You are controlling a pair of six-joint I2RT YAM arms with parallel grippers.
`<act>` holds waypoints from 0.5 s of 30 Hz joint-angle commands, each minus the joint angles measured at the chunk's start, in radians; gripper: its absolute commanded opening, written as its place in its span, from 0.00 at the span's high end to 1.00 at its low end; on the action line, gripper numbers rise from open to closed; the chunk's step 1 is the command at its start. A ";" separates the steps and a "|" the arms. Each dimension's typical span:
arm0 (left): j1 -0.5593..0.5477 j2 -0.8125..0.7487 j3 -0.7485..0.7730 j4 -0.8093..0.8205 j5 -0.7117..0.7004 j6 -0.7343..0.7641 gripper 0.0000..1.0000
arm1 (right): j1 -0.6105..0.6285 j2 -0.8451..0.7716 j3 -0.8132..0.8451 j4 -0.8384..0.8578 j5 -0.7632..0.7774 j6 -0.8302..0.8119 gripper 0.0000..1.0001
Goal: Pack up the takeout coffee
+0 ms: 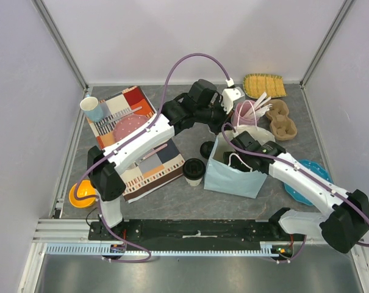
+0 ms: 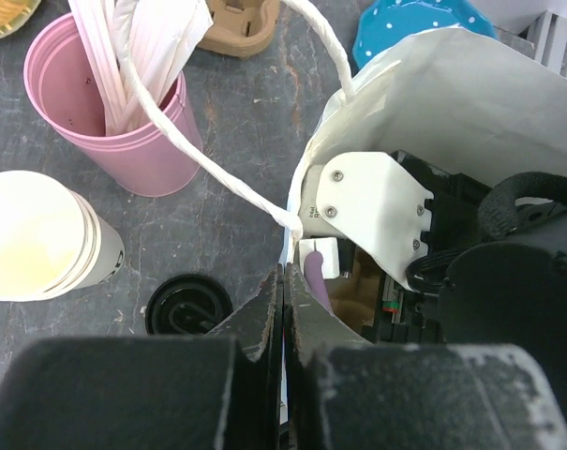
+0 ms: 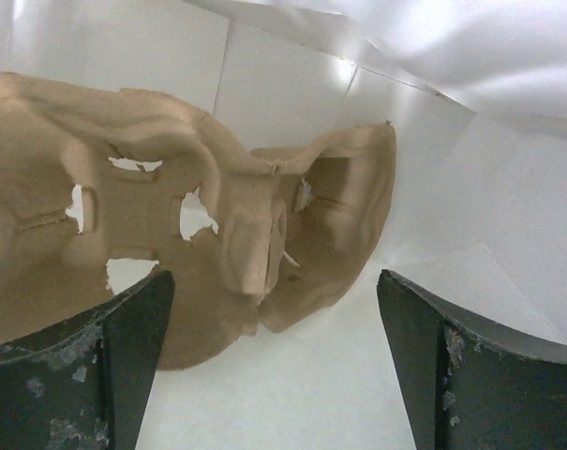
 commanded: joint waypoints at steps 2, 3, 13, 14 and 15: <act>-0.022 -0.052 -0.009 0.015 0.089 0.038 0.98 | -0.002 -0.069 0.101 0.020 0.003 -0.036 0.02; -0.022 -0.052 -0.009 0.014 0.089 0.041 0.98 | -0.002 -0.075 0.104 0.017 0.001 -0.039 0.02; -0.022 -0.046 -0.024 0.021 0.088 0.032 0.98 | -0.002 -0.116 0.217 -0.023 0.036 -0.087 0.02; -0.022 -0.044 -0.029 0.023 0.088 0.030 0.98 | -0.002 -0.113 0.237 -0.041 0.045 -0.091 0.02; -0.022 -0.041 -0.028 0.024 0.089 0.029 0.98 | -0.002 -0.104 0.250 -0.052 0.073 -0.096 0.02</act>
